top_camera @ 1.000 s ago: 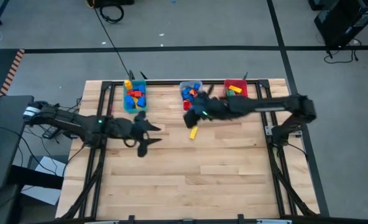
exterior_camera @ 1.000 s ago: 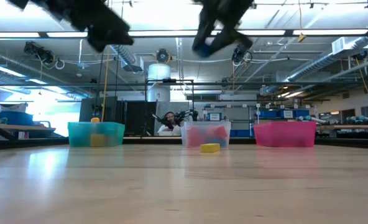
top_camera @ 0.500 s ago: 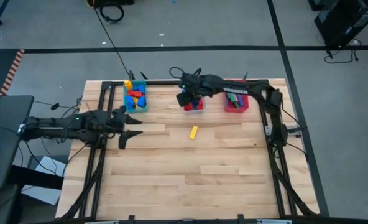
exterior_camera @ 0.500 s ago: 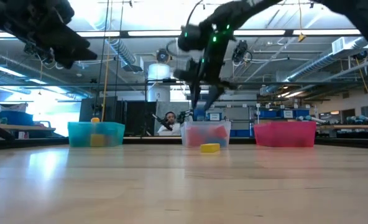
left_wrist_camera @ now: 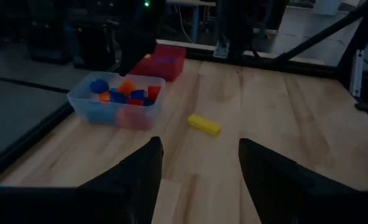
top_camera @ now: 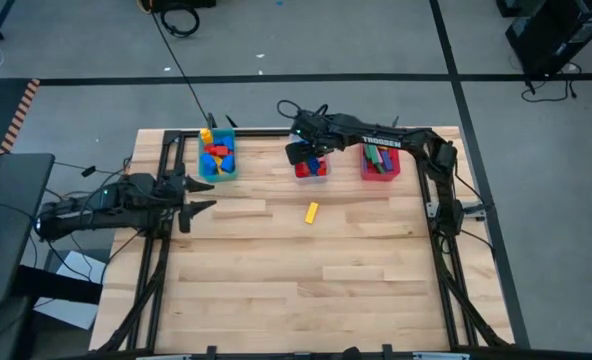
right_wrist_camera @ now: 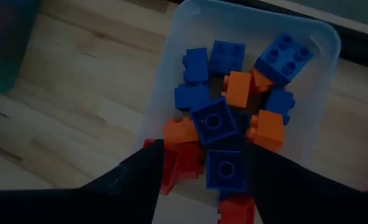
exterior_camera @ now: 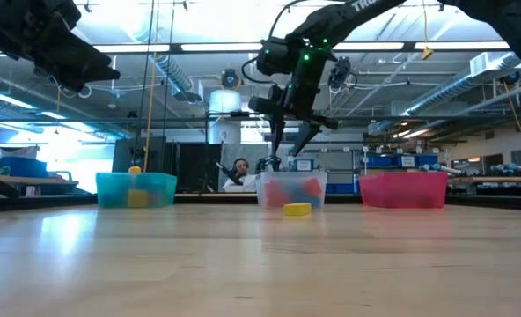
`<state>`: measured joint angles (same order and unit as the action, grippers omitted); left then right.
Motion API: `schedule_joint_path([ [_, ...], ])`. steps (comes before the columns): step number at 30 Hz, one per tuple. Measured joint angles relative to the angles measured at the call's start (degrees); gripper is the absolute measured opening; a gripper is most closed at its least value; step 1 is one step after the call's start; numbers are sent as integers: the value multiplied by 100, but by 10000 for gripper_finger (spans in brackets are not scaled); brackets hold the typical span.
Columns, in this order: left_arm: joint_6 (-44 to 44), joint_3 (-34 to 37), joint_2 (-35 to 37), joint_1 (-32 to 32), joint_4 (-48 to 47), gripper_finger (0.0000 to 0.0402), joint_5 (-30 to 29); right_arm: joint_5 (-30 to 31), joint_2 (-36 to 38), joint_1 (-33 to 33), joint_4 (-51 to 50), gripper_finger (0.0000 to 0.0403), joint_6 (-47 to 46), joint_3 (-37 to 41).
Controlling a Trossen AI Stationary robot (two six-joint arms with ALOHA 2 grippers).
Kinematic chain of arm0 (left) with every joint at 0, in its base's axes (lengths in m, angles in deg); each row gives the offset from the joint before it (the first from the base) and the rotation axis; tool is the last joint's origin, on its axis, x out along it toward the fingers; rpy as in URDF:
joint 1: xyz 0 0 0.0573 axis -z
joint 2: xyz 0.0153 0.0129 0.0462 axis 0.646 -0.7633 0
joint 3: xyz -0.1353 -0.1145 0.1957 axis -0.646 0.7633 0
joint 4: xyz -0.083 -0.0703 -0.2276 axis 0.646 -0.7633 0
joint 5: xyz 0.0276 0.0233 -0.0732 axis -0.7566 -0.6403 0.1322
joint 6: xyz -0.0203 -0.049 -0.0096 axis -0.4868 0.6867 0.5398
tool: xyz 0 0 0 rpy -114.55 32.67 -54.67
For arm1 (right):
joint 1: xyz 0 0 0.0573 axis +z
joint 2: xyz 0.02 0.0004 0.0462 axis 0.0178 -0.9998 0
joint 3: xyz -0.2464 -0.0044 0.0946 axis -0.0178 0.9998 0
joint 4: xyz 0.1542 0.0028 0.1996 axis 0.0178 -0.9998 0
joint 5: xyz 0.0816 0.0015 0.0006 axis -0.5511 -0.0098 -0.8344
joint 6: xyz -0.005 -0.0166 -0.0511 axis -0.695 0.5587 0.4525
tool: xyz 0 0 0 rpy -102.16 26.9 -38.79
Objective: Sort blocks by size
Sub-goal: Put the yellow block into the red bin
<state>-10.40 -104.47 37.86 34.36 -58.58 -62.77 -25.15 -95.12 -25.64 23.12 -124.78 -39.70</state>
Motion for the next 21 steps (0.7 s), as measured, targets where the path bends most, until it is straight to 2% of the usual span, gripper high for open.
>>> schedule_joint_path([
  [4, -18, 81, 99, -14, 176, 219, -101, 9, 8, 7, -6, 225, -2, 0],
  [13, 536, 1105, 554, -2, 1418, 219, -96, -76, 10, 296, -86, 222, 25, 0],
  [21, 1032, 1564, 656, 87, 1568, 219, 647, -78, 126, 464, -805, 222, 148, 4],
])
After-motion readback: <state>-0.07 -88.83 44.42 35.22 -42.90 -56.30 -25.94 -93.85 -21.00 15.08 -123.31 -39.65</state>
